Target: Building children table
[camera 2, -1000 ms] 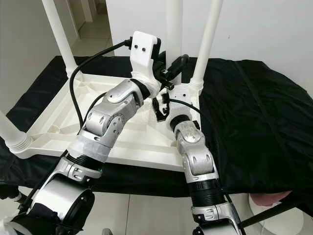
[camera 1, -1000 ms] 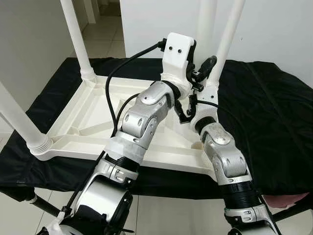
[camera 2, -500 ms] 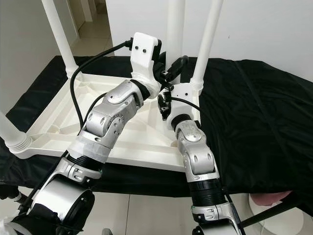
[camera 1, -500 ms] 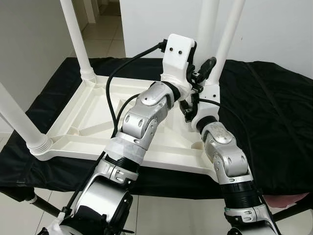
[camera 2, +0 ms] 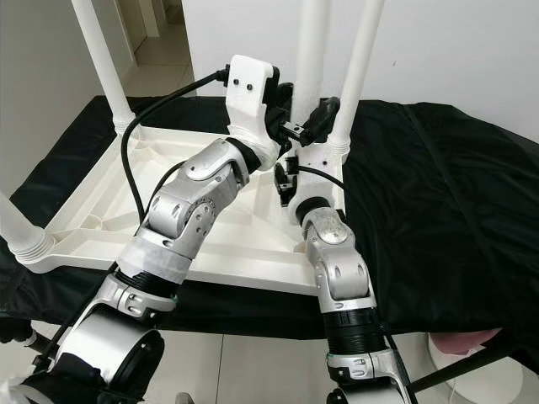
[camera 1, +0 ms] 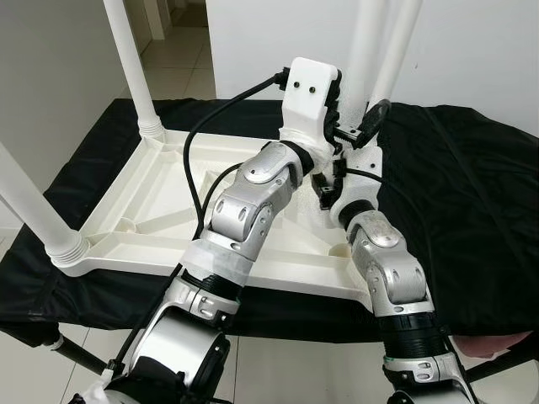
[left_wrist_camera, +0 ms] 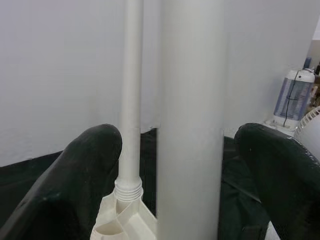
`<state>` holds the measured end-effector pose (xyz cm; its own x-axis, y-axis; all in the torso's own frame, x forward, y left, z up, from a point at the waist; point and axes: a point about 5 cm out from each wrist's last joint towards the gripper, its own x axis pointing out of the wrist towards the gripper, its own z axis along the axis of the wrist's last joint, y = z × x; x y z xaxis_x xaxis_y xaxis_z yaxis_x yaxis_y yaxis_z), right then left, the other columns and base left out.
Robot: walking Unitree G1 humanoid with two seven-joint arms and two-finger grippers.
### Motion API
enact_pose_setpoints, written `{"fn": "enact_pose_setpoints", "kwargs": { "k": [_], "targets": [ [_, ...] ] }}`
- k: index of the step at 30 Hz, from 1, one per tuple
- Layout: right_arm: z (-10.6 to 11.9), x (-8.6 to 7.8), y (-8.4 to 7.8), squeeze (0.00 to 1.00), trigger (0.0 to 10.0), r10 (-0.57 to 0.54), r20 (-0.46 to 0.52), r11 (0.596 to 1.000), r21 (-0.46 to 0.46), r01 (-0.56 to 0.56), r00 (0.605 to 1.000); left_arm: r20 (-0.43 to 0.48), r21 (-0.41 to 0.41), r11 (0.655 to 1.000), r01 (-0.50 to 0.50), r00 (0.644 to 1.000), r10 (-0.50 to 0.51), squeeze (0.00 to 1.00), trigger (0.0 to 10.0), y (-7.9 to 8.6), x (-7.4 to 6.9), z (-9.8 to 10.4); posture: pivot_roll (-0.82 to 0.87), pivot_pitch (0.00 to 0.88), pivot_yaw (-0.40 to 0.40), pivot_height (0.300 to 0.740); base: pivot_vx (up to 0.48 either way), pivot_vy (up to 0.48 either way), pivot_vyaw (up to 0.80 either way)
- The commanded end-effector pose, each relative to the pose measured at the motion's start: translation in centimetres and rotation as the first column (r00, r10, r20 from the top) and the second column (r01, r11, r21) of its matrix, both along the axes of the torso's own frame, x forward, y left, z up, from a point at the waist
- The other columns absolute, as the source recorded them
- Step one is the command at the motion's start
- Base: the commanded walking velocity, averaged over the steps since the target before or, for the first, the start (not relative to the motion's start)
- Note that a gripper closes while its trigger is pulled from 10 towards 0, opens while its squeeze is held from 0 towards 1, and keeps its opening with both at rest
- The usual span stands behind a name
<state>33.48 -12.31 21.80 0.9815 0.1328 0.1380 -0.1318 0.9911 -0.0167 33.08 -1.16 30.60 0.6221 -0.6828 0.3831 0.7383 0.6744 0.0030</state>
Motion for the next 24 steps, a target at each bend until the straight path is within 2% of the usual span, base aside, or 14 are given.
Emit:
{"fn": "enact_pose_setpoints", "kwargs": {
  "k": [1,8,10,14,15,17,22,24],
  "targets": [
    [0.1,0.0,0.0,0.0,10.0,-0.004,0.011,1.0,0.02,0.004,1.0,0.003,0.01,1.0,0.021,1.0,-0.021,0.0,10.0,0.2,-0.1,-0.2,0.02,0.045,0.02,0.74,0.0,0.0,0.0],
    [0.0,-0.1,-0.7,0.0,10.0,-0.036,0.024,0.999,0.023,0.035,0.999,-0.01,-0.006,1.0,0.004,1.0,-0.004,0.0,10.0,1.5,0.0,-0.5,0.02,0.04,0.012,0.74,0.0,0.0,0.0],
    [-0.5,-0.3,-1.2,0.0,10.0,-0.058,0.029,0.998,0.009,0.058,0.998,-0.031,-0.005,1.0,-0.028,0.999,0.028,0.0,10.0,2.5,0.3,-1.3,0.03,0.037,0.006,0.74,0.0,0.0,0.0],
    [-0.9,-0.4,-1.7,0.0,10.0,-0.08,0.021,0.997,0.005,0.08,0.997,-0.047,0.0,0.998,-0.061,0.997,0.061,0.0,10.0,3.4,0.6,-1.9,0.03,0.038,0.003,0.74,0.0,0.0,0.0],
    [-1.3,-0.5,-2.2,0.0,10.0,-0.11,0.018,0.994,0.013,0.11,0.994,-0.058,0.002,0.996,-0.087,0.994,0.087,0.0,10.0,4.3,0.8,-2.5,0.03,0.036,0.0,0.74,0.0,0.0,0.0],
    [-1.4,-0.6,-2.6,0.0,10.0,-0.135,0.027,0.991,0.014,0.135,0.99,-0.059,0.019,0.994,-0.108,0.992,0.109,0.0,10.0,5.0,0.9,-3.1,0.03,0.036,0.0,0.74,0.0,0.0,0.0],
    [-1.5,-0.8,-2.7,0.0,10.0,-0.15,0.04,0.989,0.023,0.149,0.988,-0.048,0.056,0.992,-0.116,0.992,0.118,0.0,10.0,5.5,0.8,-4.0,0.03,0.033,-0.002,0.74,0.0,0.0,0.0],
    [-1.5,-1.0,-2.6,0.0,10.0,-0.152,0.058,0.988,0.036,0.15,0.987,-0.034,0.095,0.99,-0.108,0.993,0.111,0.0,10.0,5.8,0.5,-5.2,0.03,0.031,-0.003,0.74,0.0,0.0,0.0]
  ]
}}
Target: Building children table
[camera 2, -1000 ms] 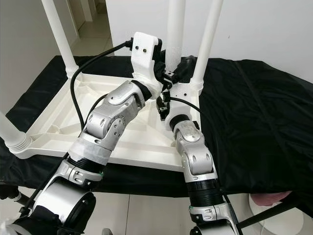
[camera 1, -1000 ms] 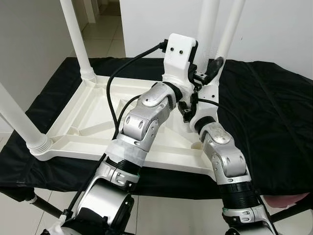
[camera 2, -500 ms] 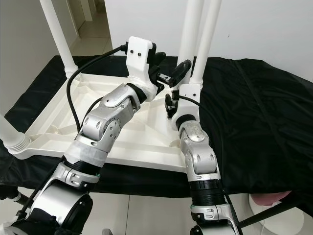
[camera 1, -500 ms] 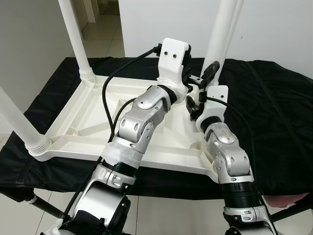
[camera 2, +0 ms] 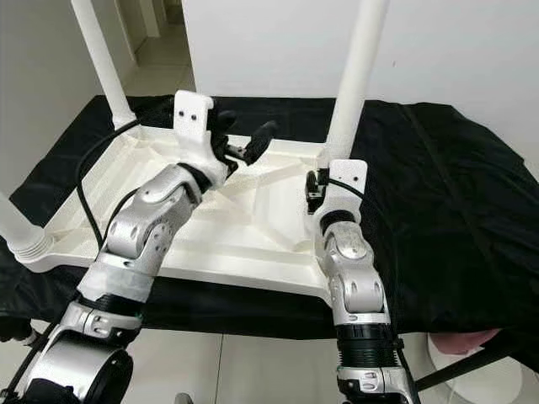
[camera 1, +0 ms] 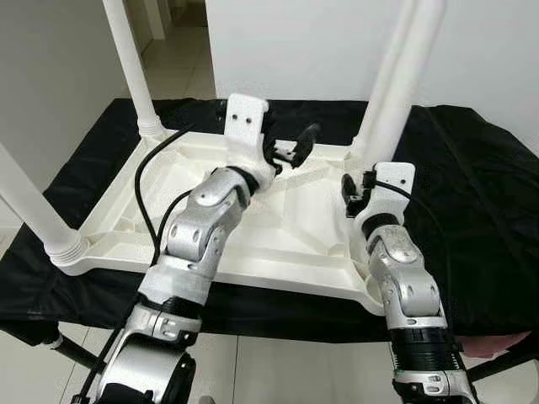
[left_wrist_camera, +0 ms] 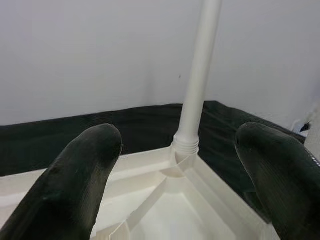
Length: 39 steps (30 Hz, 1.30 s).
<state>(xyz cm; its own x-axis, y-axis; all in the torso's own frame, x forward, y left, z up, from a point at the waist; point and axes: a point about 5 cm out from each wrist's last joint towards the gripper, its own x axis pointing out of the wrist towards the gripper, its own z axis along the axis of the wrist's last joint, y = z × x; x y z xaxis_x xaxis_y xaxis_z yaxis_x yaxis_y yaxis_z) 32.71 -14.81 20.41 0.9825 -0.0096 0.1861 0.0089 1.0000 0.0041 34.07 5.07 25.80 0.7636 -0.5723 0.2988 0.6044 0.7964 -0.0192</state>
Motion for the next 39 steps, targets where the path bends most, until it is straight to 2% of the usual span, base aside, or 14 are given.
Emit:
{"fn": "enact_pose_setpoints", "kwargs": {
  "k": [1,2,6,8,9,13,18,20,23,26,27,31,38,39],
  "targets": [
    [-0.1,-0.2,-0.1,0.0,10.0,-0.011,0.013,1.0,0.007,0.011,1.0,0.034,0.051,0.996,0.073,0.997,-0.074,0.0,10.0,-0.4,-0.5,-0.3,0.03,0.031,-0.003,0.74,0.0,0.0,0.0],
    [-0.2,-0.4,0.1,0.0,10.0,-0.006,0.026,1.0,0.015,0.005,1.0,0.037,0.087,0.993,0.084,0.995,-0.087,0.0,10.0,-0.3,-0.9,-1.4,0.04,0.028,-0.005,0.74,0.0,0.0,0.0],
    [-0.4,-0.6,0.2,0.0,10.0,0.004,0.03,1.0,0.022,-0.004,1.0,0.031,0.116,0.989,0.094,0.995,-0.098,0.0,10.0,-0.1,-1.3,-2.5,0.04,0.028,-0.005,0.74,0.0,0.0,0.0],
    [-0.6,-0.8,0.3,0.0,10.0,0.014,0.039,0.999,0.032,-0.015,0.999,0.022,0.171,0.976,0.132,0.99,-0.137,0.0,10.0,-0.1,-1.9,-3.8,0.04,0.03,-0.005,0.74,0.0,0.0,0.0],
    [-0.6,-0.8,0.3,0.0,10.0,0.014,0.039,0.999,0.032,-0.015,0.999,0.022,0.171,0.976,0.132,0.99,-0.137,0.0,10.0,-0.1,-1.9,-3.8,0.04,0.03,-0.005,0.74,0.0,0.0,0.0],
    [-0.7,-0.8,0.8,0.0,10.0,0.028,0.056,0.999,0.02,-0.029,0.998,0.001,0.271,0.938,0.216,0.975,-0.224,0.0,10.0,-0.4,-3.0,-6.1,0.04,0.034,-0.008,0.74,0.0,0.0,0.0],
    [-0.7,-0.7,0.8,0.0,10.0,0.03,0.061,0.999,0.015,-0.031,0.998,0.001,0.315,0.916,0.247,0.965,-0.261,0.0,10.0,-0.7,-3.4,-6.8,0.04,0.035,-0.008,0.74,0.0,0.0,0.0],
    [-0.7,-0.6,0.7,0.0,10.0,0.026,0.065,1.0,0.011,-0.027,0.998,-0.004,0.383,0.887,0.259,0.96,-0.279,0.0,10.0,-1.0,-3.6,-7.8,0.04,0.034,-0.007,0.74,0.0,0.0,0.0],
    [-0.7,-0.6,0.7,0.0,10.0,0.023,0.067,1.0,0.01,-0.024,0.997,-0.003,0.411,0.875,0.258,0.96,-0.281,0.0,10.0,-1.1,-3.7,-8.2,0.04,0.035,-0.006,0.74,0.0,0.0,0.0],
    [-0.7,-0.6,0.4,0.0,10.0,0.012,0.073,1.0,0.005,-0.012,0.997,-0.003,0.499,0.832,0.243,0.96,-0.278,0.0,10.0,-1.6,-3.5,-9.3,0.04,0.037,-0.006,0.74,0.0,0.0,0.0],
    [-0.7,-0.6,0.4,0.0,10.0,0.012,0.073,1.0,0.005,-0.012,0.997,-0.003,0.499,0.832,0.243,0.96,-0.278,0.0,10.0,-1.6,-3.5,-9.3,0.04,0.037,-0.006,0.74,0.0,0.0,0.0],
    [-0.7,-0.6,0.3,0.0,10.0,0.006,0.078,1.0,0.001,-0.006,0.997,-0.013,0.575,0.788,0.219,0.966,-0.258,0.0,10.0,-1.9,-3.0,-10.2,0.03,0.039,-0.002,0.74,0.0,0.0,0.0],
    [-0.7,-0.6,0.2,0.0,10.0,0.0,0.08,1.0,-0.001,0.0,0.997,-0.026,0.601,0.778,0.186,0.977,-0.213,0.0,10.0,-2.1,-2.3,-10.6,0.03,0.042,0.002,0.74,0.0,0.0,0.0],
    [-0.7,-0.6,0.1,0.0,10.0,-0.004,0.081,1.0,-0.001,0.004,0.997,-0.03,0.612,0.775,0.159,0.983,-0.179,0.0,10.0,-2.1,-1.8,-10.6,0.02,0.045,0.007,0.74,0.0,0.0,0.0]
  ]
}}
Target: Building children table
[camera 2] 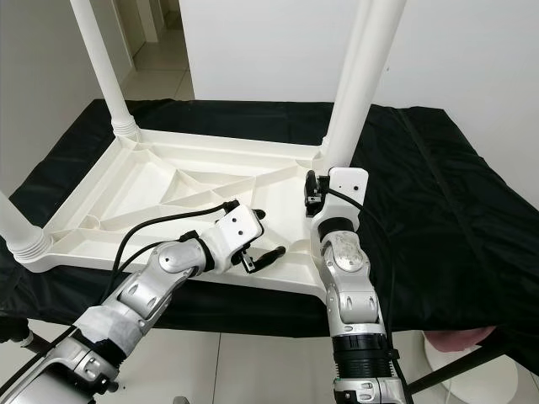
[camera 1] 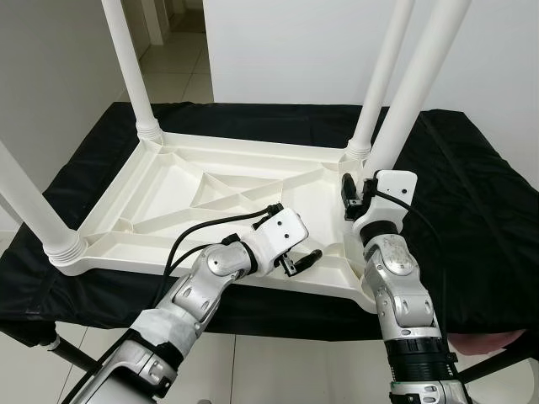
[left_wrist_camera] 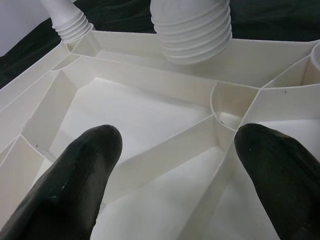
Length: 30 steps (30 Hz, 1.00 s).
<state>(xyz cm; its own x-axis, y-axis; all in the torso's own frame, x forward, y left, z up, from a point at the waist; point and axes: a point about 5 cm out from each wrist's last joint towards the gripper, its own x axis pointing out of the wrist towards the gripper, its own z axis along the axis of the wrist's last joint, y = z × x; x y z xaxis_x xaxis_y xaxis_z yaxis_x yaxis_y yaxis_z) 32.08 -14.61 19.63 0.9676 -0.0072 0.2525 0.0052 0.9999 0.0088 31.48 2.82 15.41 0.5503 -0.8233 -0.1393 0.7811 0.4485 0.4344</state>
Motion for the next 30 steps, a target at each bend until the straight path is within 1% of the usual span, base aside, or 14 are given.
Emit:
{"fn": "enact_pose_setpoints", "kwargs": {
  "k": [1,2,5,6,10,12,14,18,22,24,25,27,28,30],
  "targets": [
    [0.1,0.0,-0.1,0.0,10.0,-0.008,0.013,1.0,-0.005,0.008,1.0,0.02,0.01,0.995,-0.102,0.995,0.102,0.0,10.0,0.1,0.8,-0.3,0.02,0.045,0.007,0.74,0.0,0.0,0.0],
    [0.1,0.0,-0.1,0.0,10.0,-0.013,0.014,1.0,-0.004,0.013,1.0,0.024,0.027,0.99,-0.136,0.99,0.136,0.0,10.0,0.1,1.3,-0.3,0.02,0.049,0.009,0.74,0.0,0.0,0.0],
    [0.1,0.0,-0.2,0.0,10.0,-0.016,0.015,1.0,-0.004,0.016,1.0,0.027,0.042,0.986,-0.163,0.986,0.162,0.0,10.0,0.1,1.7,-0.3,0.02,0.05,0.009,0.74,0.0,0.0,0.0],
    [0.1,0.0,-0.2,0.0,10.0,-0.021,0.016,1.0,-0.004,0.021,1.0,0.04,0.062,0.979,-0.196,0.98,0.194,0.0,10.0,0.2,2.3,-0.4,0.01,0.053,0.013,0.74,0.0,0.0,0.0],
    [0.2,0.0,-0.3,0.0,10.0,-0.024,0.018,1.0,-0.003,0.024,1.0,0.054,0.08,0.973,-0.217,0.976,0.213,0.0,10.0,0.3,2.6,-0.4,0.01,0.053,0.013,0.74,0.0,0.0,0.0],
    [0.0,-0.3,-0.5,0.0,10.0,-0.028,0.015,1.0,-0.001,0.028,1.0,0.094,0.122,0.954,-0.273,0.96,0.263,0.0,10.0,0.5,3.6,-0.2,0.01,0.06,0.019,0.74,0.0,0.0,0.0],
    [-0.3,-0.5,-0.7,0.0,10.0,-0.031,0.007,0.999,-0.006,0.031,0.999,0.127,0.142,0.943,-0.3,0.95,0.283,0.0,10.0,0.4,4.1,-0.1,0.01,0.063,0.021,0.74,0.0,0.0,0.0],
    [-0.6,-0.8,-0.9,0.0,10.0,-0.037,-0.004,0.999,-0.009,0.037,0.999,0.162,0.159,0.934,-0.32,0.942,0.295,0.0,10.0,0.3,4.4,-0.1,0.0,0.068,0.02,0.74,0.0,0.0,0.0],
    [-0.7,-0.9,-1.0,0.0,10.0,-0.039,-0.007,0.999,-0.008,0.039,0.999,0.159,0.147,0.925,-0.35,0.932,0.327,0.0,10.0,0.5,4.7,-0.1,0.0,0.07,0.021,0.74,0.0,0.0,0.0],
    [-0.7,-1.0,-1.0,0.0,10.0,-0.041,-0.007,0.999,-0.007,0.041,0.999,0.173,0.145,0.91,-0.389,0.915,0.364,0.0,10.0,0.8,5.2,0.0,0.0,0.073,0.022,0.74,0.0,0.0,0.0],
    [-0.7,-1.0,-1.0,0.0,10.0,-0.041,-0.007,0.999,-0.007,0.041,0.999,0.173,0.145,0.91,-0.389,0.915,0.364,0.0,10.0,0.8,5.2,0.0,0.0,0.073,0.022,0.74,0.0,0.0,0.0],
    [-0.7,-1.1,-1.0,0.0,10.0,-0.041,-0.008,0.999,-0.006,0.041,0.999,0.191,0.135,0.881,-0.454,0.884,0.426,0.0,10.0,1.4,5.9,0.4,-0.01,0.075,0.021,0.74,0.0,0.0,0.0],
    [-0.7,-1.1,-1.0,0.0,10.0,-0.041,-0.008,0.999,-0.006,0.041,0.999,0.191,0.135,0.881,-0.454,0.884,0.426,0.0,10.0,1.4,5.9,0.4,-0.01,0.075,0.021,0.74,0.0,0.0,0.0],
    [-0.8,-1.2,-1.1,0.0,10.0,-0.035,-0.012,0.999,-0.007,0.034,0.999,0.211,0.104,0.858,-0.503,0.854,0.475,0.0,10.0,2.0,6.5,1.1,0.0,0.074,0.019,0.74,0.0,0.0,0.0]
  ]
}}
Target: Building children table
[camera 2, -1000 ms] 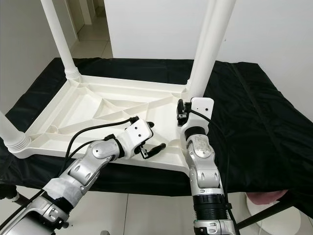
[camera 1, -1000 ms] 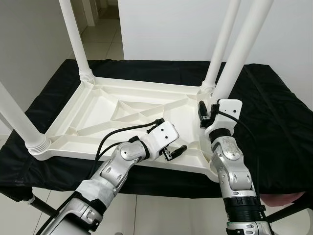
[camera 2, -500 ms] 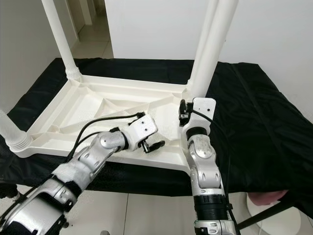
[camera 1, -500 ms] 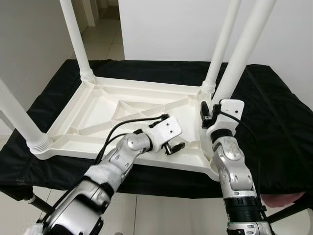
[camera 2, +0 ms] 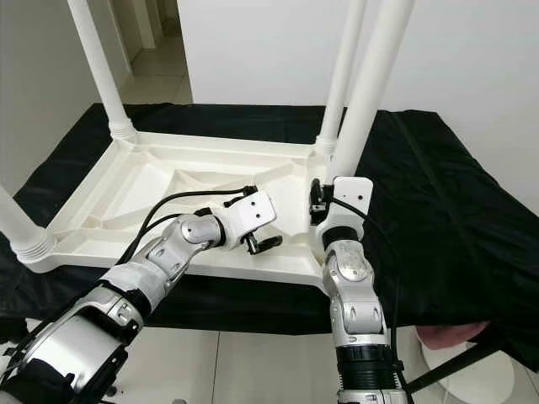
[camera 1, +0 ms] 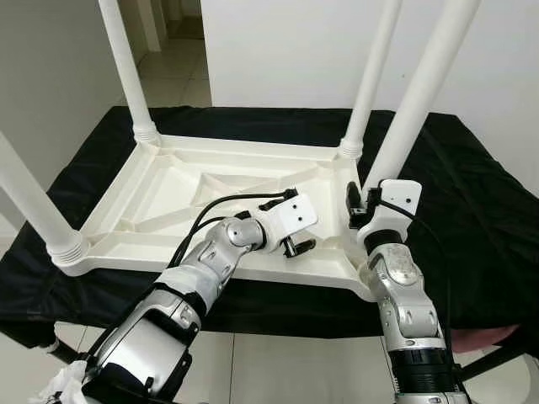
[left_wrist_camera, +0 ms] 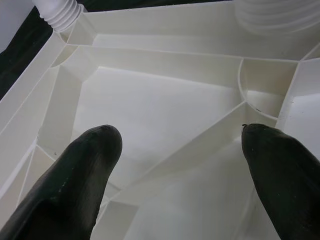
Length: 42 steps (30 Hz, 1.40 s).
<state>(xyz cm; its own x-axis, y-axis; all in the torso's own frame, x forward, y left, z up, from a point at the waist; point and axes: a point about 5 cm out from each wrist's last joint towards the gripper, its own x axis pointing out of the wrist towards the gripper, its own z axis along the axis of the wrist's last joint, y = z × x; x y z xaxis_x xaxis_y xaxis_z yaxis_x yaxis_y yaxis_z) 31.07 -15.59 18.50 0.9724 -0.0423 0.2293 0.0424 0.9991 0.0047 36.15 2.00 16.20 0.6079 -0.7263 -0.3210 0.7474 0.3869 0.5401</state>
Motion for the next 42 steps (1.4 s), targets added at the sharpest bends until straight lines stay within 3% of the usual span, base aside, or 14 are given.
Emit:
{"fn": "enact_pose_setpoints", "kwargs": {
  "k": [1,4,9,12,13,15,16,17,21,29,32,38,42],
  "targets": [
    [0.2,-0.3,-0.1,0.0,10.0,0.006,0.011,1.0,-0.004,-0.005,1.0,0.213,-0.123,0.905,-0.408,0.88,0.425,0.0,10.0,2.9,2.0,0.5,0.0,0.074,0.019,0.74,0.0,0.0,0.0],
    [0.0,-0.5,-0.1,0.0,10.0,0.015,0.003,1.0,-0.014,-0.015,1.0,0.174,-0.172,0.891,-0.42,0.877,0.447,0.0,10.0,3.2,2.2,0.8,0.0,0.075,0.019,0.74,0.0,0.0,0.0],
    [-0.5,-0.9,-0.2,0.0,10.0,0.03,-0.01,0.999,-0.027,-0.03,1.0,0.137,-0.263,0.903,-0.338,0.914,0.382,0.0,10.0,3.0,1.6,1.7,0.0,0.073,0.017,0.74,0.0,0.0,0.0],
    [-1.0,-1.4,-0.5,0.0,10.0,0.031,-0.02,0.999,-0.036,-0.032,0.999,0.041,-0.367,0.908,-0.202,0.972,0.233,0.0,10.0,2.8,0.2,2.1,0.01,0.069,0.013,0.74,0.0,0.0,0.0],
    [-1.0,-1.4,-0.5,0.0,10.0,0.031,-0.02,0.999,-0.036,-0.032,0.999,0.041,-0.367,0.908,-0.202,0.972,0.233,0.0,10.0,2.8,0.2,2.1,0.01,0.069,0.013,0.74,0.0,0.0,0.0],
    [-1.0,-1.7,-0.6,0.0,10.0,0.042,-0.012,0.999,-0.028,-0.042,0.999,0.011,-0.436,0.895,-0.092,0.994,0.108,0.0,10.0,2.6,-1.1,2.6,0.01,0.067,0.009,0.74,0.0,0.0,0.0],
    [-1.0,-1.7,-0.6,0.0,10.0,0.042,-0.012,0.999,-0.028,-0.042,0.999,0.011,-0.436,0.895,-0.092,0.994,0.108,0.0,10.0,2.6,-1.1,2.6,0.01,0.067,0.009,0.74,0.0,0.0,0.0],
    [-1.0,-2.3,-0.4,0.0,10.0,0.089,0.012,0.996,-0.025,-0.089,0.996,-0.013,-0.479,0.877,-0.042,0.999,0.041,0.0,10.0,2.8,-2.2,2.6,0.02,0.063,0.005,0.74,0.0,0.0,0.0],
    [-1.0,-2.7,-0.3,0.0,10.0,0.1,0.024,0.995,-0.024,-0.1,0.995,-0.03,-0.493,0.87,-0.028,0.999,0.015,0.0,10.0,2.9,-2.7,2.3,0.03,0.064,0.001,0.74,0.0,0.0,0.0],
    [0.5,-3.4,-0.7,0.0,10.0,0.094,0.139,0.993,0.051,-0.102,0.986,-0.081,-0.469,0.878,0.094,0.985,-0.149,0.0,10.0,2.4,-5.3,0.9,0.03,0.065,-0.004,0.74,0.0,0.0,0.0],
    [1.7,-3.1,-0.9,0.0,10.0,0.086,0.192,0.992,0.072,-0.102,0.978,-0.095,-0.435,0.886,0.161,0.97,-0.223,0.0,10.0,1.6,-6.3,0.4,0.03,0.068,-0.006,0.74,0.0,0.0,0.0],
    [2.2,-2.8,-1.1,0.0,10.0,0.082,0.214,0.992,0.071,-0.1,0.973,-0.124,-0.43,0.87,0.24,0.939,-0.32,0.0,10.0,1.2,-7.9,0.3,0.03,0.07,-0.006,0.74,0.0,0.0,0.0],
    [2.3,-2.7,-1.2,0.0,10.0,0.081,0.22,0.993,0.068,-0.098,0.972,-0.183,-0.338,0.889,0.308,0.905,-0.383,0.0,10.0,1.2,-9.1,-1.2,0.03,0.073,-0.007,0.74,0.0,0.0,0.0]
  ]
}}
